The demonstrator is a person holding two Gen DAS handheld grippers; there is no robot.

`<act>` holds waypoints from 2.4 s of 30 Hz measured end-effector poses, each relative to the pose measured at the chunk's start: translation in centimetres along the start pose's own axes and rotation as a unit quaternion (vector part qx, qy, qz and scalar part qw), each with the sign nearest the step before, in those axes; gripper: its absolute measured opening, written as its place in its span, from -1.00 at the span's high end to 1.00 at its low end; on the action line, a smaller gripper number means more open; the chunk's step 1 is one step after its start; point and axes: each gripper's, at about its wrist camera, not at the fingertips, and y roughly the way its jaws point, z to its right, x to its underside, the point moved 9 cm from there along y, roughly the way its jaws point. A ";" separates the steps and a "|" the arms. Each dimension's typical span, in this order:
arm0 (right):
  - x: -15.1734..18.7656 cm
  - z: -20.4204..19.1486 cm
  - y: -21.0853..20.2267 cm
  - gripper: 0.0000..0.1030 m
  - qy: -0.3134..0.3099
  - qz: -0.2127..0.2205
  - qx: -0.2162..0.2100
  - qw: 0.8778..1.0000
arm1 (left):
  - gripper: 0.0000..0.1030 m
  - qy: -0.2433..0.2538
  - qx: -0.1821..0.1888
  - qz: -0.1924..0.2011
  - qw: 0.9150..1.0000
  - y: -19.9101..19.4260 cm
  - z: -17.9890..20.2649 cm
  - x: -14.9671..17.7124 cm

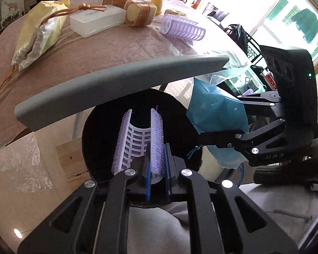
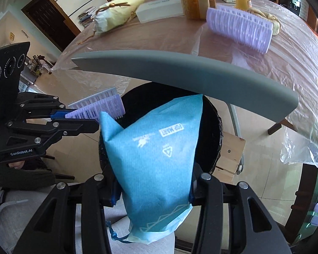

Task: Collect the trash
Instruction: 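Carry the blue bag and purple roller over the black trash bin, then open the right tool dropping the blue bag while the left tool drops the roller, then move both tools back over the table toward the remaining items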

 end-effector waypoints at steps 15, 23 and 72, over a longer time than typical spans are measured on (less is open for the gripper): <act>0.3 0.9 3.5 0.14 -0.003 -0.013 0.015 1.000 | 0.76 0.006 -0.038 -0.029 0.999 3.5 -1.7 0.4; 0.3 1.4 4.4 0.14 -0.008 -0.016 0.027 0.999 | 0.76 0.013 -0.043 -0.040 0.998 4.4 -2.1 0.5; -1.0 2.8 -6.8 -0.56 0.035 0.115 0.098 0.988 | -0.53 -0.006 -0.063 0.027 0.998 -2.0 -2.6 -1.2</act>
